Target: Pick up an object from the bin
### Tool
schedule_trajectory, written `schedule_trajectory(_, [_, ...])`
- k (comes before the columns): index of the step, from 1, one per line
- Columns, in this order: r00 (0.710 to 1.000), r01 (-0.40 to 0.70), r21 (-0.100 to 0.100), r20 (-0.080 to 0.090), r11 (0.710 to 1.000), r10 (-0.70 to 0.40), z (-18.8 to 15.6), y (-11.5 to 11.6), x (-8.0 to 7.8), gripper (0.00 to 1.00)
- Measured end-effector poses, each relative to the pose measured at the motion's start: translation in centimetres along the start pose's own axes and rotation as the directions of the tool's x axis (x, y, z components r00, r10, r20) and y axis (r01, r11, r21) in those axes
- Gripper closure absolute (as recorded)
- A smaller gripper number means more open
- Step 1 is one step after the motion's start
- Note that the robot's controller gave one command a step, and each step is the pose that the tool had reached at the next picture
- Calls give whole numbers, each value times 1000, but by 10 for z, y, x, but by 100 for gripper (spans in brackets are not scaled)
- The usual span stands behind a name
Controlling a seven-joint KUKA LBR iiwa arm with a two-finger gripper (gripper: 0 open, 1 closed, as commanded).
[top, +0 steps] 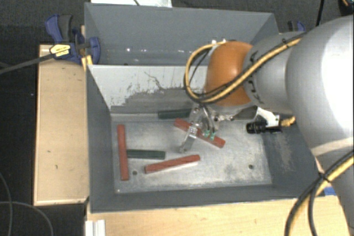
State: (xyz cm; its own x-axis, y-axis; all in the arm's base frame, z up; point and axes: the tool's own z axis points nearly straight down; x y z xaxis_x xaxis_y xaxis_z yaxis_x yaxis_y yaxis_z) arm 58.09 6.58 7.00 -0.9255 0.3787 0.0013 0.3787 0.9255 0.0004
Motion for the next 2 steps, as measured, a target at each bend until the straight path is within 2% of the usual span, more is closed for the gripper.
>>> schedule_trajectory(1, [1000,-2,-1,2,1000,2,-1,0,-1,100])
schedule_trajectory(2, [983,185,-3,12,983,-185,-206,3,15,100])
